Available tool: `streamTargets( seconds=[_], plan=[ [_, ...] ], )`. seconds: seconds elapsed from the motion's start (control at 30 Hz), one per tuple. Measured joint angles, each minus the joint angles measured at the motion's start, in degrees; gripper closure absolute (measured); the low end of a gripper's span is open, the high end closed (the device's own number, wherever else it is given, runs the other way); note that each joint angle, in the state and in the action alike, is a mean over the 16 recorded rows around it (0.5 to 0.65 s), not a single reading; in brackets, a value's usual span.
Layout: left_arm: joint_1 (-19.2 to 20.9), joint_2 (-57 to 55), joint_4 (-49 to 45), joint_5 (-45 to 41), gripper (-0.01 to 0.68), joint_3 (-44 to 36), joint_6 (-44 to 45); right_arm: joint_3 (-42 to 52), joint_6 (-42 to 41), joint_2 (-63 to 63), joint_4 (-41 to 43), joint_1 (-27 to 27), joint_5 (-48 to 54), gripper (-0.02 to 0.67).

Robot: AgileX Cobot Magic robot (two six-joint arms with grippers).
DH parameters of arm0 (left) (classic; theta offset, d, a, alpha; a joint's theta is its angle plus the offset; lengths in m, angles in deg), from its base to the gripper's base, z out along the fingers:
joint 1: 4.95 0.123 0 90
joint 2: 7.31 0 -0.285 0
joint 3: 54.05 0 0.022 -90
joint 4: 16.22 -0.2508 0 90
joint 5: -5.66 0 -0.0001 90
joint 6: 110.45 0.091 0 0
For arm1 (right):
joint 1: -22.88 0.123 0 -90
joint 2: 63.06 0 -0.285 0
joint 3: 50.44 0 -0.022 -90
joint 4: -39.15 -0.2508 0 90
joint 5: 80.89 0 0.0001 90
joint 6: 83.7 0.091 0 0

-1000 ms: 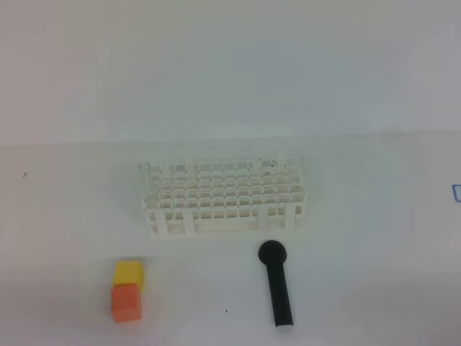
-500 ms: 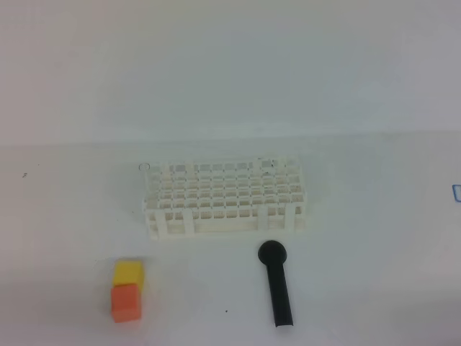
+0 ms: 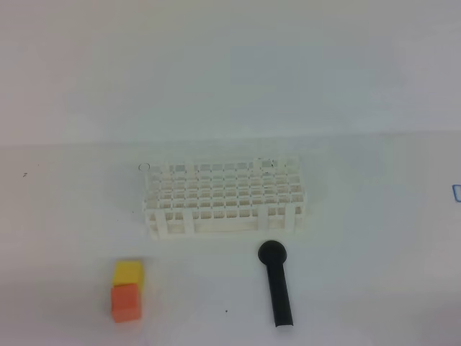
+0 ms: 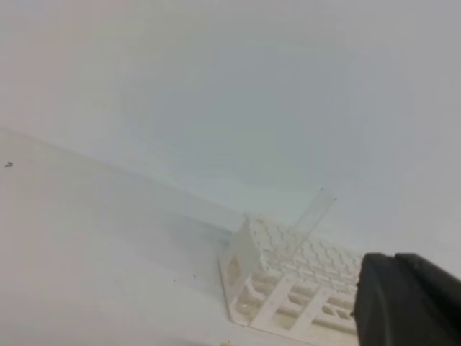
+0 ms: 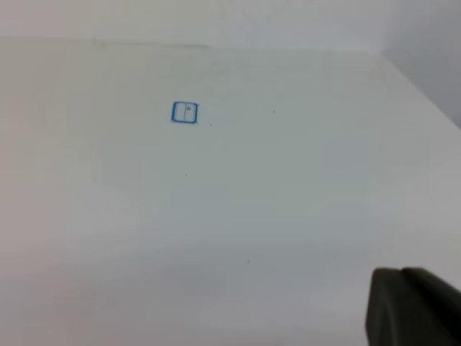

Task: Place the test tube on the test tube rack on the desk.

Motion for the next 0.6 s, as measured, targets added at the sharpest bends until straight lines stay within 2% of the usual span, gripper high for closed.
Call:
streamTargets(
  seconds=[0.6],
  plan=[
    [0.0, 0.0, 0.0, 1.2, 0.673, 0.0, 0.0, 0.0, 0.0, 0.0, 0.0, -0.1, 0.0, 0.65]
  ],
)
